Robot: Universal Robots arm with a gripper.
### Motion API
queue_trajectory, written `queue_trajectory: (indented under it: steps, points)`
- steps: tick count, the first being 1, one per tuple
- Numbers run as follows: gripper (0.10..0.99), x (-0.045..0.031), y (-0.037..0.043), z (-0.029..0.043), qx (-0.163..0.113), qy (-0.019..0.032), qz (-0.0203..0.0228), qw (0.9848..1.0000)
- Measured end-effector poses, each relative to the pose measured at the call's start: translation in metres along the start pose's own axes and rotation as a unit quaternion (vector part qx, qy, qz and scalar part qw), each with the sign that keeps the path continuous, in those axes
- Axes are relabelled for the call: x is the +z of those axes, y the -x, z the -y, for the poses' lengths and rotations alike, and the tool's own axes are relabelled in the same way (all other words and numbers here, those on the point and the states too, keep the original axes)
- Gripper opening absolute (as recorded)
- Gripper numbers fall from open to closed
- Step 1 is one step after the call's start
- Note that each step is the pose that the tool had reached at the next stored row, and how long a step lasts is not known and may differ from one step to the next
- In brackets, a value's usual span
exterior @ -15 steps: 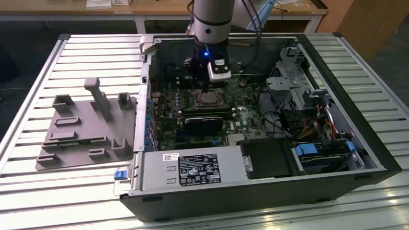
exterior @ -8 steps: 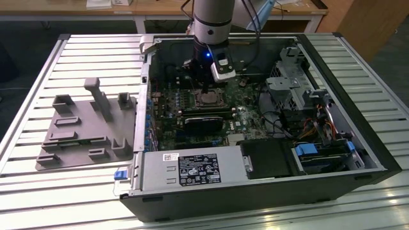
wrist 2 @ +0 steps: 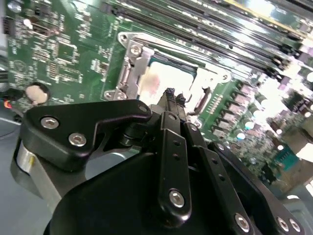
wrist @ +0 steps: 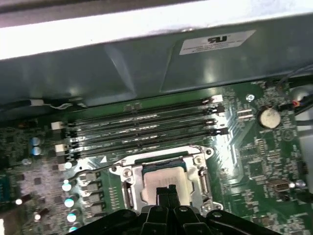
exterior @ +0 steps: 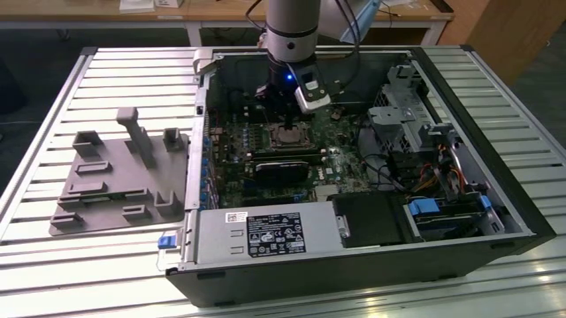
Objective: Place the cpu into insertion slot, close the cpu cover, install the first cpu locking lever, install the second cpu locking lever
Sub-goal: 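Close the cpu cover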
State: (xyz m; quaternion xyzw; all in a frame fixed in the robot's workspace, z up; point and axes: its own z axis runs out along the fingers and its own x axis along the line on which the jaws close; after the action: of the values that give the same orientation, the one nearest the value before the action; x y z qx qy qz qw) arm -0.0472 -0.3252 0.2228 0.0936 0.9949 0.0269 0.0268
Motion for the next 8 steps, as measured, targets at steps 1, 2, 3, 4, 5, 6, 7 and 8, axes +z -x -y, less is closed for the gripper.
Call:
queue_trajectory:
  steps: [1,2,3,4,5,6,7,8]
  points:
    - [0.106,0.0001,-0.0003,0.0001,0.0,-0.0005,0.0024,1.0]
    - [0.106,0.0001,-0.0006,0.0001,0.0,-0.0008,0.0029,1.0]
    - [0.106,0.0001,-0.0008,0.0002,0.0,-0.0012,0.0031,1.0]
    - [0.106,0.0002,-0.0007,0.0001,0.0,-0.002,0.0033,1.0]
    - [0.106,0.0002,-0.0007,0.0002,0.0,-0.0034,0.0036,1.0]
    - [0.106,0.0001,-0.0008,0.0002,0.0,-0.0048,0.0038,1.0]
    - [0.106,-0.0002,-0.0008,0.0002,0.0,-0.0067,0.0041,1.0]
    - [0.106,-0.0011,-0.0007,0.0002,0.0,-0.0081,0.0043,1.0]
